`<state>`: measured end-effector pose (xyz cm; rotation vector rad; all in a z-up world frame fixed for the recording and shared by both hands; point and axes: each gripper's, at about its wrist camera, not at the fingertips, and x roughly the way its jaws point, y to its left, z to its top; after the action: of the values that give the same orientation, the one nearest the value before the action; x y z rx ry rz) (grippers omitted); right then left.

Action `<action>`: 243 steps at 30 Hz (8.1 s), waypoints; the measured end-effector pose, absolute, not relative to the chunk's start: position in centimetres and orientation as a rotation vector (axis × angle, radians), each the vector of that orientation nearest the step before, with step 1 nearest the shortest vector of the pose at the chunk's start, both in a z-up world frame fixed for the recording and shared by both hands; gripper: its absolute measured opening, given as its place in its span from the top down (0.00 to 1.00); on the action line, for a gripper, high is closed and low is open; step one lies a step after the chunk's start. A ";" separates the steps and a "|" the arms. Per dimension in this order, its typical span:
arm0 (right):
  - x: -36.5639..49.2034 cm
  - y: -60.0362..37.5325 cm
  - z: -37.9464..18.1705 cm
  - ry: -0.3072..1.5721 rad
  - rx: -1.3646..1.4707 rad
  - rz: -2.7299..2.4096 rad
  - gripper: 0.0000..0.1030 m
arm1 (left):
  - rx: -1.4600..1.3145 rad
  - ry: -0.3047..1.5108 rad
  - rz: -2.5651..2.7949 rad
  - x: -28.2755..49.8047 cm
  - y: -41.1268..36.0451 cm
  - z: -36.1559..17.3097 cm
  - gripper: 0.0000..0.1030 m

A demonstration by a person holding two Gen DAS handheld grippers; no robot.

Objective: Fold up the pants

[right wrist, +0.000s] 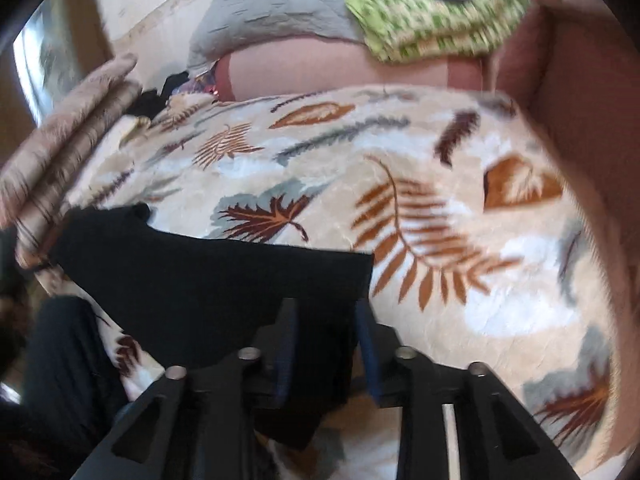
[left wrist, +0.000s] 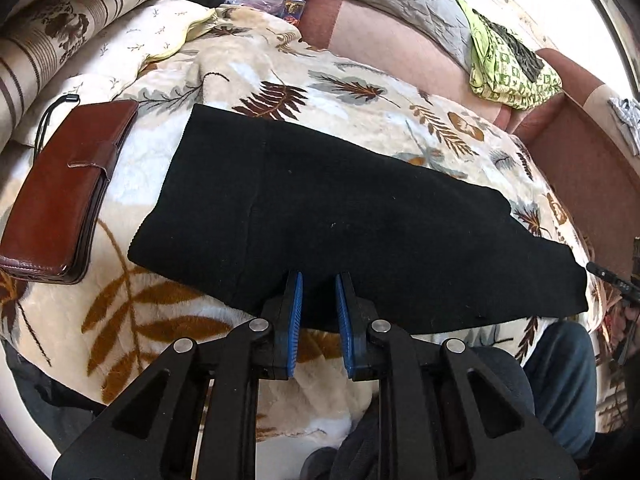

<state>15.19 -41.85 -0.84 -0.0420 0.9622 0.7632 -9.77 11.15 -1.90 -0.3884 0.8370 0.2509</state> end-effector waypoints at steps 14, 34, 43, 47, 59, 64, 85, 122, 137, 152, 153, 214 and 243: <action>15.9 -40.6 0.0 0.852 -0.012 0.879 0.94 | -0.454 0.814 0.277 -10.0 11.7 -1.9 0.84; 17.1 -41.2 2.3 0.795 -0.081 0.705 0.82 | -0.385 0.741 0.339 -8.8 10.5 1.0 0.84; 17.2 -34.5 -3.7 0.889 -0.311 0.596 0.73 | -0.629 0.832 0.343 -3.2 15.9 -2.0 0.85; 15.5 -35.1 -0.2 0.839 -0.311 0.558 0.72 | -0.613 0.820 0.335 -3.0 15.8 -0.1 0.84; 16.0 -33.0 0.3 0.917 -0.167 0.555 0.42 | -0.639 0.770 0.395 -2.3 16.4 1.0 0.71; 10.7 -30.2 3.7 0.809 -0.137 0.689 0.42 | -0.608 0.661 0.171 0.2 8.5 4.7 0.66; 0.3 -49.4 4.9 0.904 0.159 0.409 0.48 | -0.409 0.594 -0.261 6.6 -21.0 5.7 0.45; -11.8 -65.4 4.6 0.826 0.564 0.109 0.49 | -0.390 0.700 -0.424 7.7 -32.0 2.5 0.45; -12.0 -65.4 4.5 0.830 0.551 0.101 0.49 | -0.391 0.697 -0.423 7.6 -31.9 2.6 0.45; -10.2 -63.5 4.1 0.859 0.521 0.130 0.49 | -0.425 0.688 -0.399 7.6 -29.8 3.0 0.45; -10.1 -63.3 4.1 0.862 0.516 0.130 0.49 | -0.426 0.689 -0.397 7.6 -29.8 3.0 0.45; 3.1 -44.1 8.7 0.691 0.246 0.356 0.47 | -0.595 0.373 -0.115 -2.3 -5.8 8.3 0.25; 18.3 -51.7 1.3 0.824 0.122 0.213 0.39 | -0.555 0.514 -0.079 0.6 -8.4 4.7 0.25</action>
<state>18.30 -51.67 1.26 0.1223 0.8242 0.2132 0.62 -8.40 4.70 -0.5553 0.5136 -0.0794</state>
